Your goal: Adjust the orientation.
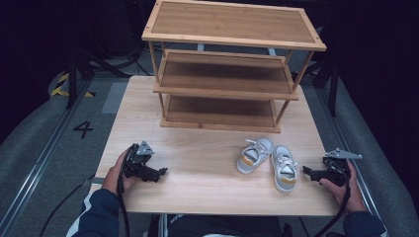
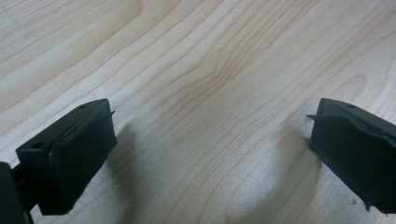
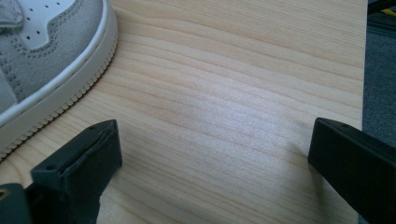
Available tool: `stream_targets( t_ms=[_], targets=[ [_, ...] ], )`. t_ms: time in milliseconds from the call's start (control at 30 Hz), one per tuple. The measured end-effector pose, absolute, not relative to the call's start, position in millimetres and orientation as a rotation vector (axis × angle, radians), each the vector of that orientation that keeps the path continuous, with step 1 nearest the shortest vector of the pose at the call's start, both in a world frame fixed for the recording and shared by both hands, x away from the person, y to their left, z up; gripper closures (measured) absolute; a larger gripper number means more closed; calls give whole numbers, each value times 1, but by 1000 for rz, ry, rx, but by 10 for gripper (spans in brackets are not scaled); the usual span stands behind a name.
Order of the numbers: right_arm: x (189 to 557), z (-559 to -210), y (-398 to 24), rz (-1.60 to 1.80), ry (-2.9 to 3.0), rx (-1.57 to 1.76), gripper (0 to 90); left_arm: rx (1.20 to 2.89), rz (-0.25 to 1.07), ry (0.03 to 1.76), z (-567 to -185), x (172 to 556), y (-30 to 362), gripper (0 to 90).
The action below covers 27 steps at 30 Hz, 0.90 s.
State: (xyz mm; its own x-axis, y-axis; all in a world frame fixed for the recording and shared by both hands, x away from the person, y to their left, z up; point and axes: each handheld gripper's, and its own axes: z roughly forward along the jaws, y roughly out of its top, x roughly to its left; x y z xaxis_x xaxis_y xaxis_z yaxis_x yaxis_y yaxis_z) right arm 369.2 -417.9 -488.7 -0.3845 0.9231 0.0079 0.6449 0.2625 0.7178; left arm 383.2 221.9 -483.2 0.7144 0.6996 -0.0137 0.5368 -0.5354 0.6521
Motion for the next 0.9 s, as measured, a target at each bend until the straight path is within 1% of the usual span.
stream_targets(
  t_ms=[233,300,467,500,533,567,600,633,700,800,900],
  targets=[
    [369,-489,-418,904,2126,1421,29,2285,323,906,-483,383,222,5],
    [369,-489,-418,902,2126,1420,28,2283,304,869,-483,381,224,32],
    [369,-489,-418,900,2120,1426,28,2305,298,865,-481,384,225,37],
    [369,-489,-417,902,2118,1429,28,2316,297,855,-480,384,224,63],
    [369,-489,-417,902,2118,1429,28,2322,289,841,-479,385,224,63],
    [369,-489,-417,902,2118,1428,28,2316,289,840,-478,385,222,90],
    [369,-489,-418,902,2118,1428,28,2318,288,824,-477,386,221,142],
    [368,-489,-418,899,2120,1425,28,2324,293,815,-477,386,219,174],
    [368,-489,-418,901,2119,1429,28,2342,291,794,-475,386,214,164],
    [368,-489,-418,901,2119,1431,28,2364,276,733,-472,385,202,192],
    [368,-489,-418,900,2119,1432,28,2381,270,664,-467,385,187,201]
  ],
)
